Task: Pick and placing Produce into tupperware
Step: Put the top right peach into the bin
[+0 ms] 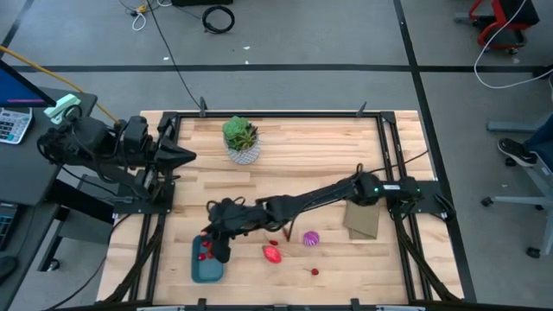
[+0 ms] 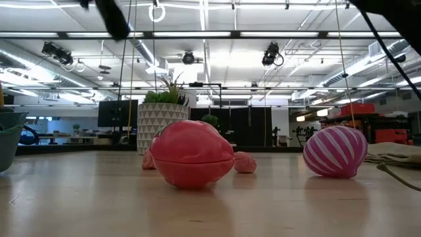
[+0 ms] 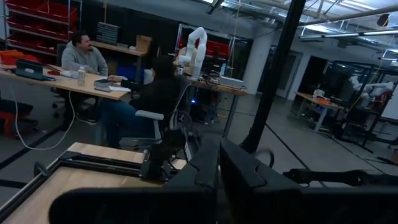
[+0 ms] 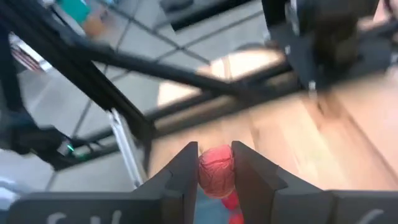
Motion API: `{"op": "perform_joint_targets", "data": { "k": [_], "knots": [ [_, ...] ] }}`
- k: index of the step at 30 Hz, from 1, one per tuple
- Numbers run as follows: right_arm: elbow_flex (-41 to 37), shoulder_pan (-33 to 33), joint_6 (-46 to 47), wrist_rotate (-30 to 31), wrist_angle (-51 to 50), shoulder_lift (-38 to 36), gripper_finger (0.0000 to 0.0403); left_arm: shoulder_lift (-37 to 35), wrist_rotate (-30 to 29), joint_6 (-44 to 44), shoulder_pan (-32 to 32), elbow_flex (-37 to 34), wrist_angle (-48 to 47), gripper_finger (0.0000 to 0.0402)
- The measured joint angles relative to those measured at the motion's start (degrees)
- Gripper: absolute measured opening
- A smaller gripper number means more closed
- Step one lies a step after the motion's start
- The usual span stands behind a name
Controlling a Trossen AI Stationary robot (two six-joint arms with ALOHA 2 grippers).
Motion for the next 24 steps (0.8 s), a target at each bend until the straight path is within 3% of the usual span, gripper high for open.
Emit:
{"op": "perform_joint_targets", "data": {
  "k": [9,24],
  "knots": [
    [-0.02,0.76,-2.83,-0.25,-0.75,6.41,0.0098,0.04,0.0,0.04,0.0,0.0,-3.56,0.0009],
    [-1.27,2.86,-2.96,-0.29,-4.32,6.63,0.0098,0.13,0.0,0.02,0.0,0.0,-7.03,0.0021]
  ]
}}
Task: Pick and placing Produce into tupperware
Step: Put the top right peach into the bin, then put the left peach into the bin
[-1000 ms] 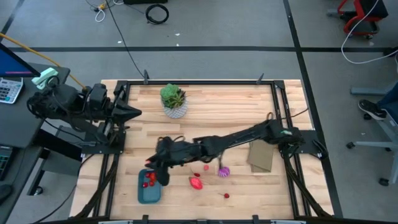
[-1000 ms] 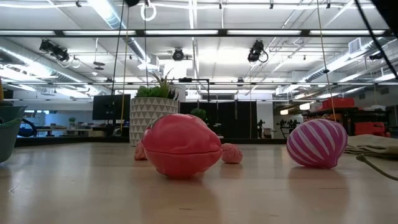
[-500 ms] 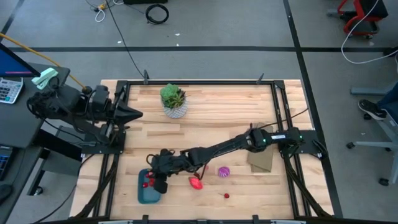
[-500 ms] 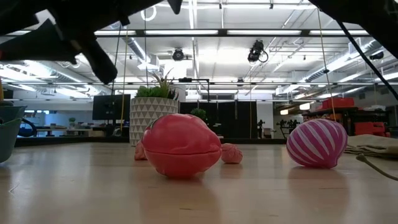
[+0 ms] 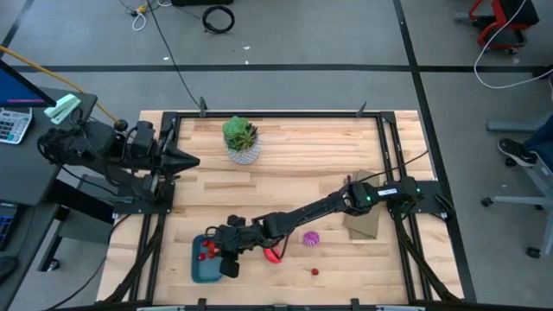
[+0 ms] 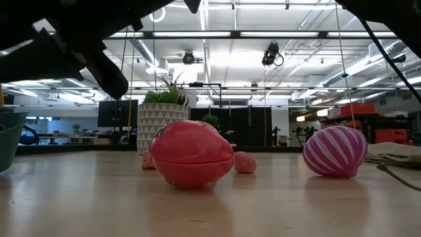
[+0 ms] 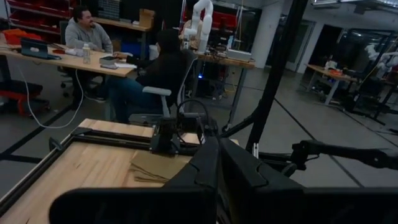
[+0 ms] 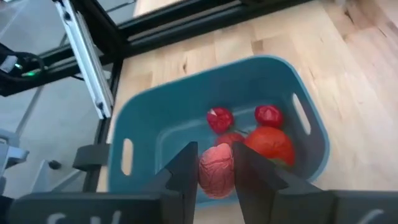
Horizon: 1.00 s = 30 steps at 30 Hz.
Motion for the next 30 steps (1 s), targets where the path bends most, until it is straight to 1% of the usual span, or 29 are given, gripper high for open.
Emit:
{"op": "perform_joint_targets", "data": {
  "k": [7,17,25,30],
  "knots": [
    [-1.66,-0.15,0.01,0.01,1.56,0.02,0.0098,0.0,0.0,0.0,0.0,0.0,0.01,0.001],
    [-2.78,-0.39,-0.42,0.0,3.53,-0.03,0.0104,0.0,0.0,-0.04,0.0,0.0,0.01,0.0024],
    [-2.8,-1.08,-1.07,0.03,4.2,-0.04,0.0141,0.0,0.0,-0.04,0.0,0.0,0.03,0.001],
    [-2.8,-1.64,-0.92,0.01,3.91,-0.04,0.0169,0.0,0.0,-0.22,0.0,0.0,-0.01,0.0012]
  ]
}}
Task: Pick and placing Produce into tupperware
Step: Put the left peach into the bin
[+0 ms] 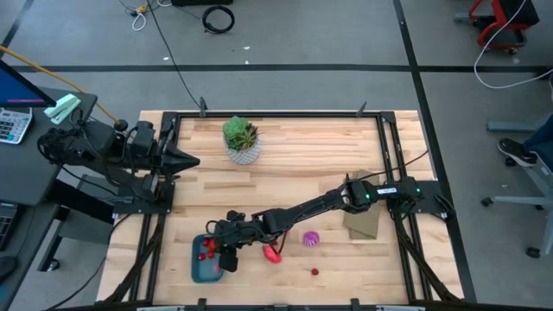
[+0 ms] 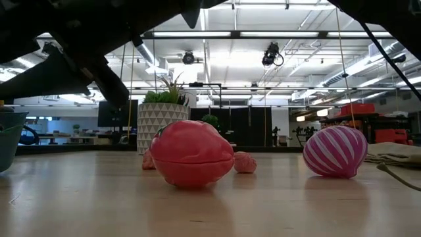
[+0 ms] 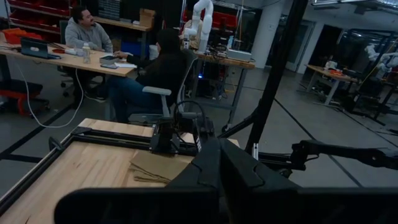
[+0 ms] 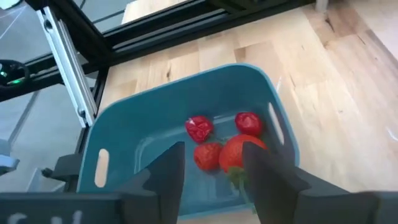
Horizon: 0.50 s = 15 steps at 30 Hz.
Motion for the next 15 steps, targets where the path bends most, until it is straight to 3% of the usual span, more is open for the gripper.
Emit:
{"op": "perform_joint_targets", "data": {
  "k": [7,11,15],
  "knots": [
    [1.12,-1.37,6.12,-0.26,-3.39,-2.27,0.0193,0.0,0.02,-2.8,0.0,0.0,-1.31,0.0027],
    [1.29,-1.96,6.28,0.73,-14.7,-5.37,0.0195,0.01,0.02,-3.29,0.0,0.0,-1.53,0.0021],
    [1.18,-2.24,16.73,3.19,-32.46,-6.41,0.0191,0.02,0.02,-4.68,0.0,0.0,-1.96,0.0012]
  ]
}}
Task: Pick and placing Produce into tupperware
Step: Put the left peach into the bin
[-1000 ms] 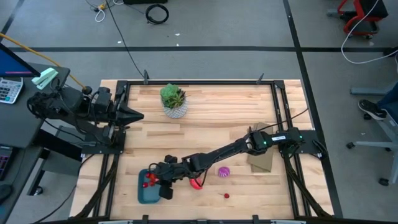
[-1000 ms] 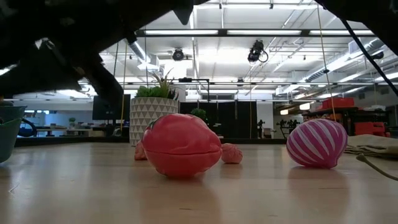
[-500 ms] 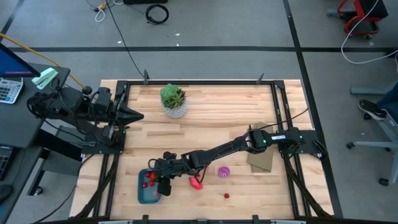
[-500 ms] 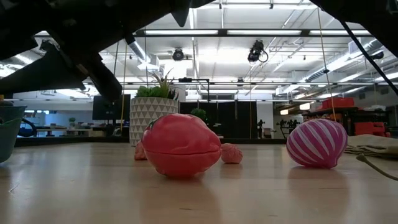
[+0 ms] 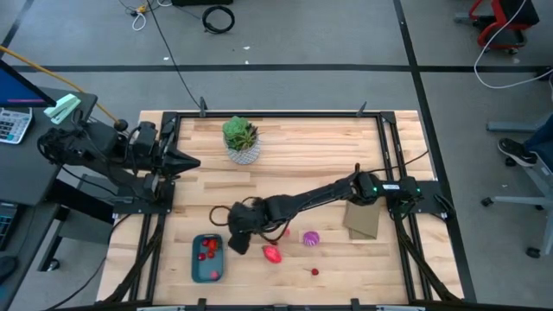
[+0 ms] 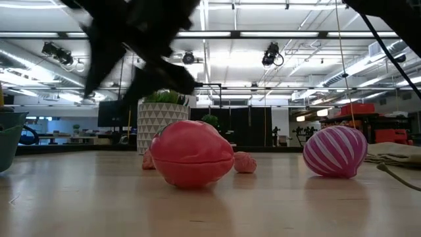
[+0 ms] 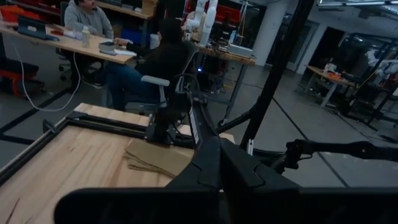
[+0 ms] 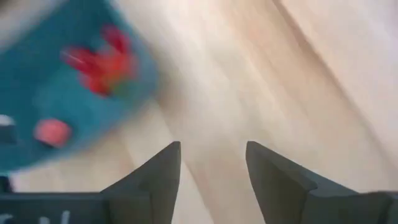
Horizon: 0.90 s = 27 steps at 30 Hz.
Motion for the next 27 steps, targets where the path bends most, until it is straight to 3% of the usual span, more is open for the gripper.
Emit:
{"op": "perform_joint_targets", "data": {
  "k": [3,6,13,27],
  "knots": [
    [-0.04,-0.02,9.85,-1.35,-9.23,-0.88,0.0188,0.0,0.02,-0.09,0.0,0.0,-1.5,0.0009],
    [-0.03,0.35,12.45,0.96,-13.03,-1.06,0.0188,0.0,0.02,-0.11,0.0,0.0,-2.95,0.0012],
    [-1.22,-0.22,12.87,3.26,-12.22,-1.0,0.0188,0.0,0.02,0.18,0.0,0.0,-3.97,0.0028],
    [-1.33,0.25,13.46,3.3,-11.27,1.07,0.0188,0.0,0.01,0.31,0.0,0.0,-4.35,0.0015]
  ]
}}
